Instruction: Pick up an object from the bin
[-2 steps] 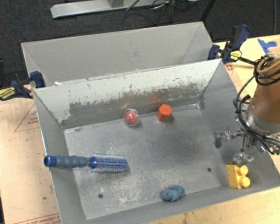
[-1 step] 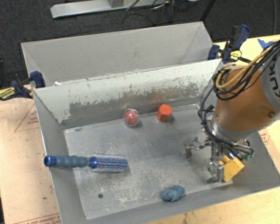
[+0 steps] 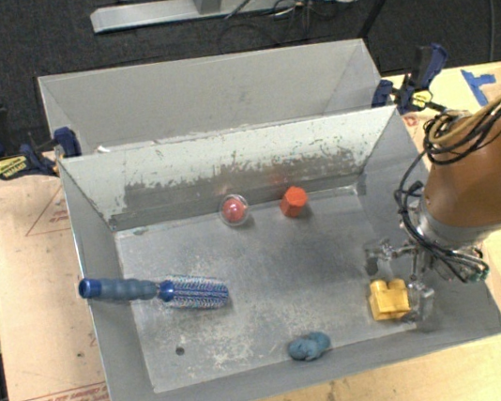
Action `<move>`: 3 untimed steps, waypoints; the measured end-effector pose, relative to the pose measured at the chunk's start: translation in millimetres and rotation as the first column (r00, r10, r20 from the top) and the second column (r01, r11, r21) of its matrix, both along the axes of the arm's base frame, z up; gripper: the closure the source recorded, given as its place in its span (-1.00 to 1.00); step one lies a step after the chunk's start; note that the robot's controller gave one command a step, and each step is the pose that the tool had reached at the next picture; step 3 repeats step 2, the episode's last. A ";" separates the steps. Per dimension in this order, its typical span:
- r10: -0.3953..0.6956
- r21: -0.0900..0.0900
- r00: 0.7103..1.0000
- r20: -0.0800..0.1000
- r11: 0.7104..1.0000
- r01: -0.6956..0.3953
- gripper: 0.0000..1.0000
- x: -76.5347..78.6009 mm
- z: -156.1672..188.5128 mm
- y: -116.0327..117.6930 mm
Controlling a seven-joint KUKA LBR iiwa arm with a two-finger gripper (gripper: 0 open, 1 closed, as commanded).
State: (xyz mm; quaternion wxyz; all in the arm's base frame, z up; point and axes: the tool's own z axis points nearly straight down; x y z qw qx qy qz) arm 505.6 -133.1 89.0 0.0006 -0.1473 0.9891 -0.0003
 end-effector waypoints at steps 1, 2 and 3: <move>0.007 0.000 1.000 0.005 1.000 -0.007 1.00 2.0 2.0 2.0; -0.023 -0.002 1.000 0.012 1.000 0.023 1.00 29.7 213.1 -0.1; -0.023 -0.002 1.000 0.012 1.000 0.023 1.00 29.7 213.1 -0.1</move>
Offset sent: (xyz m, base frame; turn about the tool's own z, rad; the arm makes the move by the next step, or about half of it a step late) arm 0.0000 0.0000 0.0000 0.0000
